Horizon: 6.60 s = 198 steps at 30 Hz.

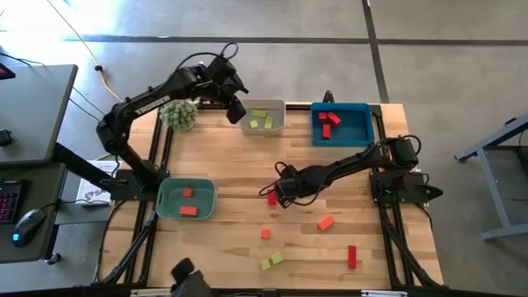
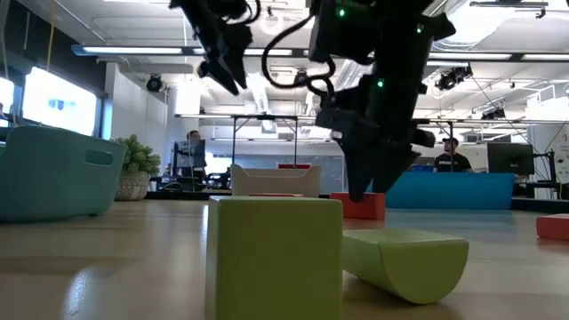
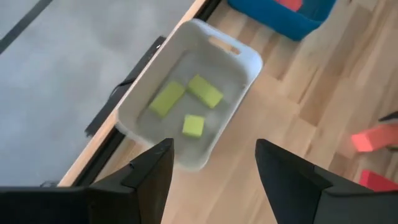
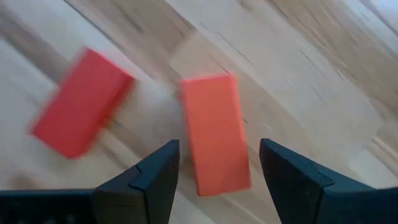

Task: Sort & place blocks by color
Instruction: Put the orange block into the green bin

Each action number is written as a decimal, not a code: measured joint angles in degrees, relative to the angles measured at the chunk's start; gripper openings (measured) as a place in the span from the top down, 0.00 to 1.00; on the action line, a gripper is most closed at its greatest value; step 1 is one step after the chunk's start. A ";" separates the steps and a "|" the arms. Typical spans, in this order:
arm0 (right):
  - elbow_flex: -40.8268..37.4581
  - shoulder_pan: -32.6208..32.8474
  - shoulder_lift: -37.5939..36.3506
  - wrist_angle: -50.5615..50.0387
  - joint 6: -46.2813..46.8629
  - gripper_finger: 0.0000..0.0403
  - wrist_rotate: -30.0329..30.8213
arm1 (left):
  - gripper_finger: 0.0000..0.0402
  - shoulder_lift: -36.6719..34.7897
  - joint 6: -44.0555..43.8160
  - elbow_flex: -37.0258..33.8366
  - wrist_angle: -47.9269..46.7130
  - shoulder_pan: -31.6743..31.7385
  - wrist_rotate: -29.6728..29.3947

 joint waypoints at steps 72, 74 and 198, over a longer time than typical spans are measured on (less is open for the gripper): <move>39.47 -17.05 1.27 11.61 -53.82 0.74 -14.63 | 0.46 -20.49 16.65 -0.22 -6.88 -2.68 22.16; 39.47 -17.05 1.27 13.32 -53.84 0.74 -14.97 | 0.46 -20.49 16.62 -0.22 -6.88 -2.68 22.11; 39.32 -10.51 1.27 -18.51 -28.59 0.45 -16.02 | 0.71 -26.35 -23.88 -41.63 -11.59 -38.75 6.54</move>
